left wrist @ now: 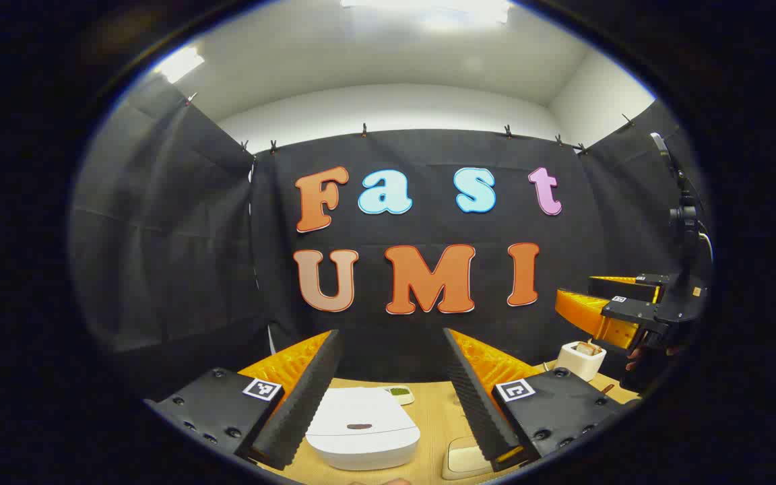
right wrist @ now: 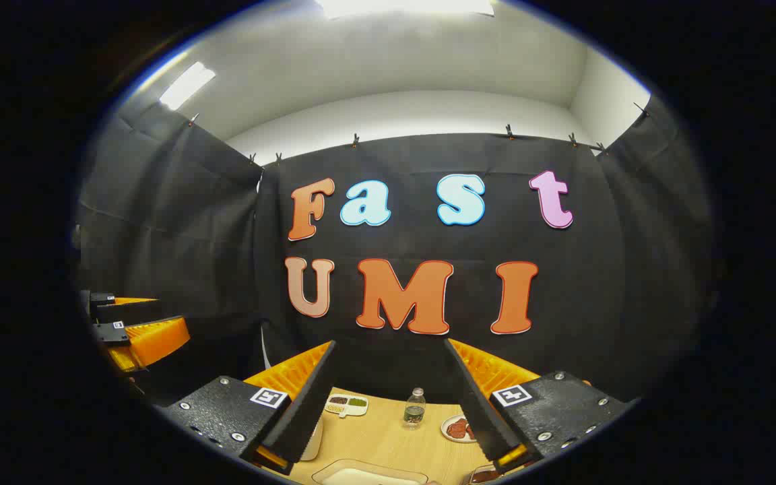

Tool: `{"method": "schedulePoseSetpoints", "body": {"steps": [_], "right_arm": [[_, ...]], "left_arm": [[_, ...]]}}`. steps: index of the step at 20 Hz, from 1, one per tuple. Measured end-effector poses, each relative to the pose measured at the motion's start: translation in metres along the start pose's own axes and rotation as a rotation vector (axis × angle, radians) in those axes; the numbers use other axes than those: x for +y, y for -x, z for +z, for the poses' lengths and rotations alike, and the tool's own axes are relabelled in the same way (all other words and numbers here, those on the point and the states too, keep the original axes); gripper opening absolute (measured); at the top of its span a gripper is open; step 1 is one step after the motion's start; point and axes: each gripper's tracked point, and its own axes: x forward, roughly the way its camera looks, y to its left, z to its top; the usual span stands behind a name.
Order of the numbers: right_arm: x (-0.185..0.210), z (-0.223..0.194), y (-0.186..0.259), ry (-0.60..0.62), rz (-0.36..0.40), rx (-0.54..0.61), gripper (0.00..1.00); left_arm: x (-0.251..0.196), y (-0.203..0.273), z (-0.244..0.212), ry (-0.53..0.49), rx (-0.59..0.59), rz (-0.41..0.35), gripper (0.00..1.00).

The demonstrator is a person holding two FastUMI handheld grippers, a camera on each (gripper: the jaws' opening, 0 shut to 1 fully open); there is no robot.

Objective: Close the left gripper, press the button to open the rice cooker; take a wooden spoon from the chopstick holder with the right hand, scoop a spoonful of rice and pour it into the rice cooker, then put the wooden spoon back into the chopstick holder.

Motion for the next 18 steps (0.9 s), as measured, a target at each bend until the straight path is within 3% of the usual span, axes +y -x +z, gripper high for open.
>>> {"method": "schedulePoseSetpoints", "body": {"steps": [4,8,15,18], "right_arm": [[-0.018,-0.004,0.001,0.032,-0.013,0.017,0.95],[-0.038,-0.009,0.007,0.006,0.004,0.029,0.95],[-0.055,-0.025,0.016,-0.012,0.064,0.077,0.95],[-0.066,-0.031,0.018,-0.014,0.031,0.081,0.92]], "left_arm": [[-0.009,-0.012,0.004,-0.013,-0.031,-0.041,0.99],[-0.035,-0.010,-0.006,0.039,-0.018,-0.036,0.99],[-0.061,-0.006,-0.015,0.006,0.009,-0.009,0.99],[-0.070,-0.008,-0.022,0.003,0.023,-0.005,0.99]]}}
